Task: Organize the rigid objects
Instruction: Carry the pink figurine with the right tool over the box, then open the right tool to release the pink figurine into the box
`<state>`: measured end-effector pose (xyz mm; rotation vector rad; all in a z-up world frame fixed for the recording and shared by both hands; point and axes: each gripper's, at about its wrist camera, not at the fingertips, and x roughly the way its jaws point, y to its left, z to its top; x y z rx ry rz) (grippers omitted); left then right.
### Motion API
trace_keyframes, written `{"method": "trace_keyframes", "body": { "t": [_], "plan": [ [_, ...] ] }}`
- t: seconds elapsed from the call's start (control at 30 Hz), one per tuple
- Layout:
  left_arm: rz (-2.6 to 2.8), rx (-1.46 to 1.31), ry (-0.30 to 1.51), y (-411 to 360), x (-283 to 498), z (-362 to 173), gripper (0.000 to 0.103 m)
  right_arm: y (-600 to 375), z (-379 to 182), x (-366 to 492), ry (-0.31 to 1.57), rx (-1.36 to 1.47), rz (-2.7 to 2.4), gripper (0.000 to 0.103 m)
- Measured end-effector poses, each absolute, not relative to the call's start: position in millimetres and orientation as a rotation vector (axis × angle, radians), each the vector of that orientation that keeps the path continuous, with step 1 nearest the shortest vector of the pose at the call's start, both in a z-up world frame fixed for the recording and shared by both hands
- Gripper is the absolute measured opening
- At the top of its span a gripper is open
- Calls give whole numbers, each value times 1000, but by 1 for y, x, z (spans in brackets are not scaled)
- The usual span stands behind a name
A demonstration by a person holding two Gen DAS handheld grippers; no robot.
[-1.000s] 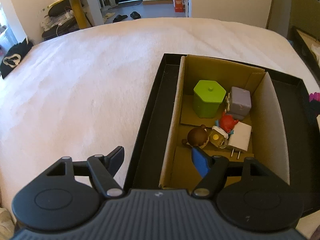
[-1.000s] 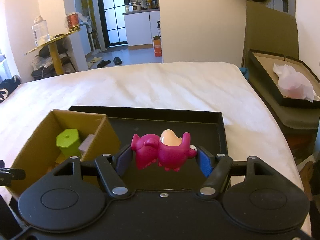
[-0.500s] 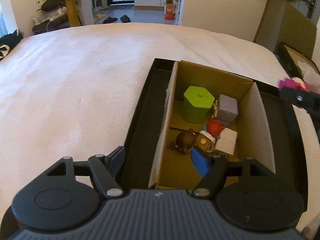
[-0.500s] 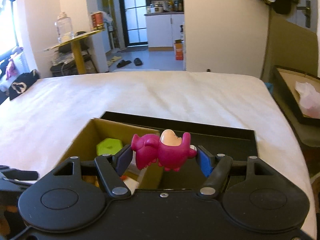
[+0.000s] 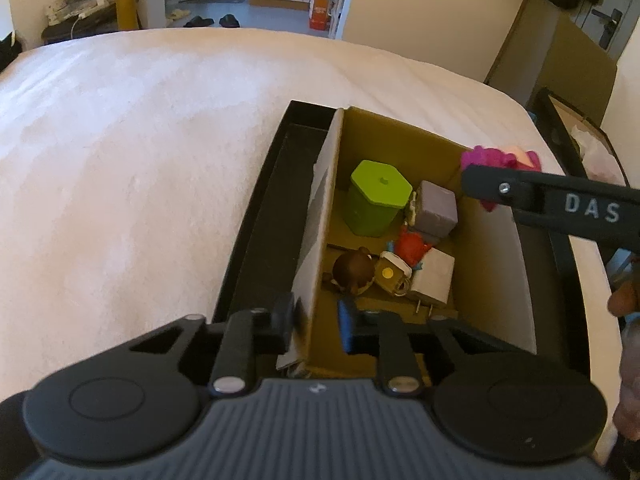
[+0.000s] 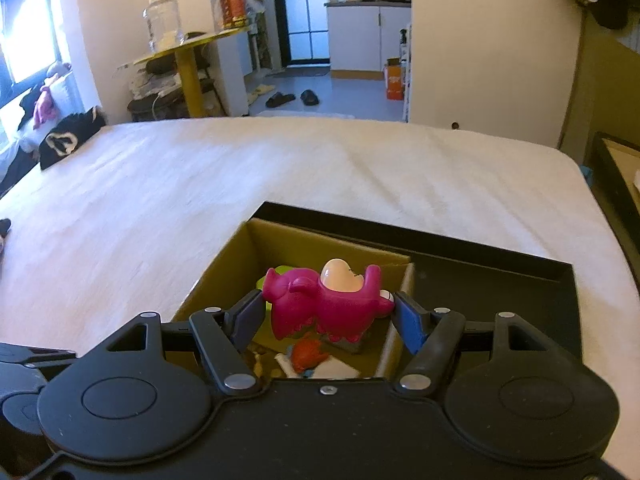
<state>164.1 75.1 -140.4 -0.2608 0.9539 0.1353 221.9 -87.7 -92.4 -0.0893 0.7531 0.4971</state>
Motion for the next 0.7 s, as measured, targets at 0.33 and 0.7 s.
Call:
{"method": "trace_keyframes", "body": {
  "t": [0.33,0.7],
  "plan": [
    [127,-347,948,88,161,-142,14,-59,-104,232,830,-76,527,73],
    [123,-350,962,87,161,-139,15,-91,-93,214,827,-26,490,73]
  ]
}}
